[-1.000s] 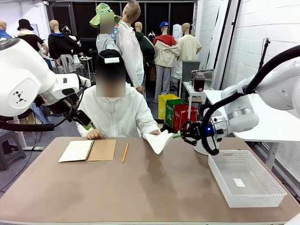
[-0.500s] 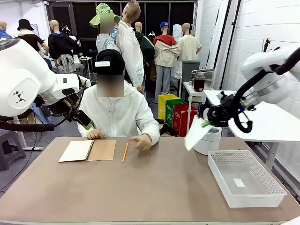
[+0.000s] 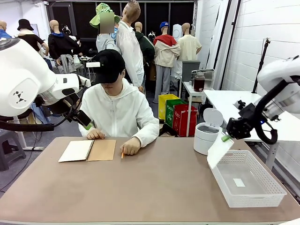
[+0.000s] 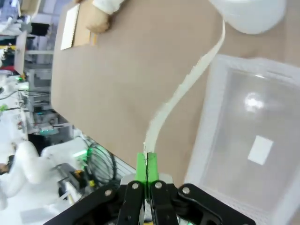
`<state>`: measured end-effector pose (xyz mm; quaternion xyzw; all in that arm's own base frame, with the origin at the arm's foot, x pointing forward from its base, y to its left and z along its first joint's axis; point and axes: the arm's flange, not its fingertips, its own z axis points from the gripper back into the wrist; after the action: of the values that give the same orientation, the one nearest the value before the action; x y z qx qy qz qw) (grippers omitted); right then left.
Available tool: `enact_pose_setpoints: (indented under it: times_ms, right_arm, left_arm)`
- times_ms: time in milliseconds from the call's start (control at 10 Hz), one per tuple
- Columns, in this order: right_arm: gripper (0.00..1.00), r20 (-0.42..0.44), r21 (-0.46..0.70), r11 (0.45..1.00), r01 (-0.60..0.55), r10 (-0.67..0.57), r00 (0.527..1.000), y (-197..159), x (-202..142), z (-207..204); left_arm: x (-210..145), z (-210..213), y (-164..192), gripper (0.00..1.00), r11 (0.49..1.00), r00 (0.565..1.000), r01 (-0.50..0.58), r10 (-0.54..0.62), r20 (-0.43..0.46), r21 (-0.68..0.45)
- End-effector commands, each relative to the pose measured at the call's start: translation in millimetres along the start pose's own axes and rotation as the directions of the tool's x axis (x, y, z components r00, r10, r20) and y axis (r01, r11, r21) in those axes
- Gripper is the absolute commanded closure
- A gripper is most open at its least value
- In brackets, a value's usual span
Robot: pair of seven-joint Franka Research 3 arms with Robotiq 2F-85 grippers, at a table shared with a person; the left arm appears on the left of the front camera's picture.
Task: Sort the paper based on its condition.
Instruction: If a person hands you a paper, place it in the Organizing basket , and if it's crumpled, put it in the Trash can.
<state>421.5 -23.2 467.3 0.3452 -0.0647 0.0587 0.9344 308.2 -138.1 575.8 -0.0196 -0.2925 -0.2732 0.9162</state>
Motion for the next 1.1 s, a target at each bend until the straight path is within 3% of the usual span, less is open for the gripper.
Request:
enact_pose_setpoints:
  times_ms: [0,500,1000]
  right_arm:
    - [1.00,-0.030,-0.058,0.998,-0.013,0.012,0.999,-18,-19,-3]
    - [1.00,-0.022,-0.289,0.954,0.077,-0.087,0.996,-71,-33,-4]
    - [1.00,0.018,-0.374,0.914,0.157,-0.162,0.987,-88,-56,-31]
  left_arm:
    - [-1,0,1,0.00,1.000,1.000,-0.001,0.001,0.000,-0.001]
    - [-1,0,1,0.00,1.000,1.000,-0.001,0.001,0.000,-0.001]
    - [-1,0,1,0.00,1.000,1.000,-0.001,0.001,0.000,-0.001]
